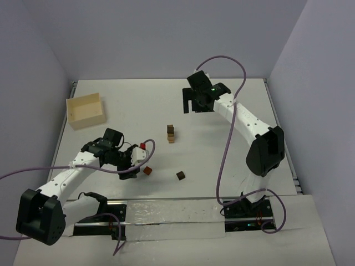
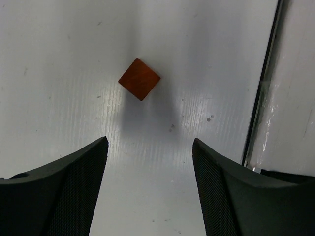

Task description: Build the wood block tower

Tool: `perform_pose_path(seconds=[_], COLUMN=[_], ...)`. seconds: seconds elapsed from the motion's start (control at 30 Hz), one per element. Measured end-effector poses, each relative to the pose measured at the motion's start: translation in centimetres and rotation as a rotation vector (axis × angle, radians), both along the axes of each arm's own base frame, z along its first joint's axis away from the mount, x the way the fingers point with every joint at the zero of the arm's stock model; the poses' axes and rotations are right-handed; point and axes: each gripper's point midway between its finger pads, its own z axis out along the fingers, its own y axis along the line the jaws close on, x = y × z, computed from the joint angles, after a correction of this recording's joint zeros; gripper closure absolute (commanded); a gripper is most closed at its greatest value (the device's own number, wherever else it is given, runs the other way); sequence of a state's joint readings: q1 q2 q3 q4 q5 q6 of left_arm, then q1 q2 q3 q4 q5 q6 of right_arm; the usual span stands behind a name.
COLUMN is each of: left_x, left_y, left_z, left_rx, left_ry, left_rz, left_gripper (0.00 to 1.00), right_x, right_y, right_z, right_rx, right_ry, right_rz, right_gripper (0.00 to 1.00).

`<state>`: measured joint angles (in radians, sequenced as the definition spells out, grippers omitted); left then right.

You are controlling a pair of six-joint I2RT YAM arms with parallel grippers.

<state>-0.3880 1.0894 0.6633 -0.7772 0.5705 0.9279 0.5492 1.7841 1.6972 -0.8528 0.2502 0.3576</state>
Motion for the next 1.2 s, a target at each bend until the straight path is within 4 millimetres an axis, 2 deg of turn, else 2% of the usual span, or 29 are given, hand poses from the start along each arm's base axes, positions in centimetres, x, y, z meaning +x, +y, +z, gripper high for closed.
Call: perform_pose_path(seconds=[0.17,0.3,0.63,0.97,1.2], left_x=[-0.9,-1.0,0.1,1.9,2.7], left_y=[-0.8,-1.5,-3.4,-4.4,-4.5], left_z=[-1.4,-2.4,-3.5,-4.6,-5.4], left_rx=[0.038,0.066,0.121,0.169,0.186], left_ry=[-0.007,-0.002,-0.058,-0.136,-0.144], left_rz=[-0.191,-0.313,-0.468,-0.486,-0.480], left_gripper=[0.31,0.31,0.35,0.38,0.44], right_x=[1.6,1.9,1.4,1.3,1.2], right_y=[-3.4,-4.9,-4.4,-4.1,-3.9], right_z=[0.1,0.4,0.9,1.0,1.0], right_rx=[0.060,0.094,0.135,0.153,0.161], right_ry=[0.025,0.030,0.036,0.045,0.049], right_rz=[-0.072,-0.099,-0.075,-0.062,-0.055], right_gripper=[0.00,0.00,0.00,0.00,0.00])
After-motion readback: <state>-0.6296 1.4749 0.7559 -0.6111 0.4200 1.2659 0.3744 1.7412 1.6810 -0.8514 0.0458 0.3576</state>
